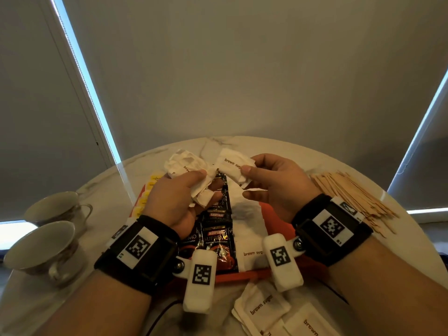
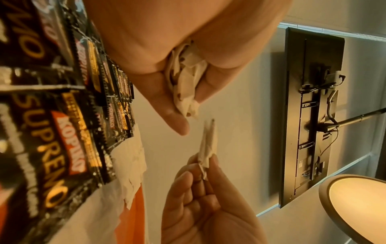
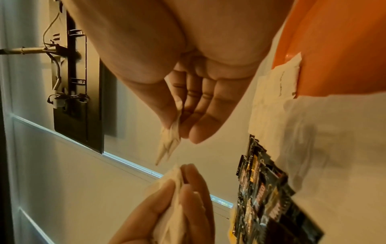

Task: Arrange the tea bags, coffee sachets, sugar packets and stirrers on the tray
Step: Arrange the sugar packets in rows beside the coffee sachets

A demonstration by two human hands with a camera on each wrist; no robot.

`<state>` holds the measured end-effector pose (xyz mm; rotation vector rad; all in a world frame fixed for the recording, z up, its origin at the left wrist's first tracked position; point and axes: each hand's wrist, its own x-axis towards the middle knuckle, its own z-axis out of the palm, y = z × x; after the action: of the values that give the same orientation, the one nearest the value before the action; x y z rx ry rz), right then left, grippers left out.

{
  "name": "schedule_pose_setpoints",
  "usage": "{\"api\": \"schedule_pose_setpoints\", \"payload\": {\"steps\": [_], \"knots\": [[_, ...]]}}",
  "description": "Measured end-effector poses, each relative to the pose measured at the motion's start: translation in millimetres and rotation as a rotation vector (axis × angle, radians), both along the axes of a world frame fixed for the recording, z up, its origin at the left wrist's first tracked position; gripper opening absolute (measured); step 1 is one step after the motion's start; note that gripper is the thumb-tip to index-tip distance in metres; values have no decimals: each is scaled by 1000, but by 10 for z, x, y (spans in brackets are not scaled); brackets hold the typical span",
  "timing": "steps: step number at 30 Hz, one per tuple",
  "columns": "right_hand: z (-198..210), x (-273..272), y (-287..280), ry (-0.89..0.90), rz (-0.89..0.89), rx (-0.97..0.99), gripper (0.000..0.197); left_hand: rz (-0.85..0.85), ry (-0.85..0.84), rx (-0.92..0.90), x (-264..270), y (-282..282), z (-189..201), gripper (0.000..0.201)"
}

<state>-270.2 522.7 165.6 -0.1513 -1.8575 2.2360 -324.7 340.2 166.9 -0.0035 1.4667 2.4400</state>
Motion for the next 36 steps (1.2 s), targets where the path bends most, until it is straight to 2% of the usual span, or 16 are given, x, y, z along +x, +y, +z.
{"api": "schedule_pose_setpoints", "payload": {"steps": [4, 7, 10, 11, 15, 18, 21, 25, 28, 34, 36], "knots": [[29, 8, 17, 52, 19, -50, 11, 36, 26, -23, -19, 7, -19, 26], [15, 13, -17, 67, 26, -24, 12, -65, 75, -17, 47, 15, 23, 24], [-36, 17, -90, 60, 33, 32, 16, -161, 142, -44, 98, 41, 6, 52], [-50, 22, -110, 54, 47, 37, 18, -171, 172, -61, 110, 50, -11, 54], [-67, 22, -99, 29, 89, -3, 18, -105, 172, -73, 66, 29, -36, 37], [-44, 6, -42, 35, 36, -19, 19, -19, 76, -7, -6, -39, 4, 33], [-16, 6, -8, 43, 22, -83, 25, 38, 62, 1, -54, -70, 7, 34], [-57, 9, -64, 35, 35, -53, 22, -59, 110, 2, 25, -13, -3, 38], [-83, 19, -102, 39, 51, -19, 26, -145, 185, -37, 68, 23, -34, 42], [-51, -3, -65, -2, -48, -24, 12, -114, 171, -45, -17, -18, -64, 44], [-56, -12, -66, -37, -84, -16, 16, -115, 174, -48, -21, -18, -70, 46]]}}
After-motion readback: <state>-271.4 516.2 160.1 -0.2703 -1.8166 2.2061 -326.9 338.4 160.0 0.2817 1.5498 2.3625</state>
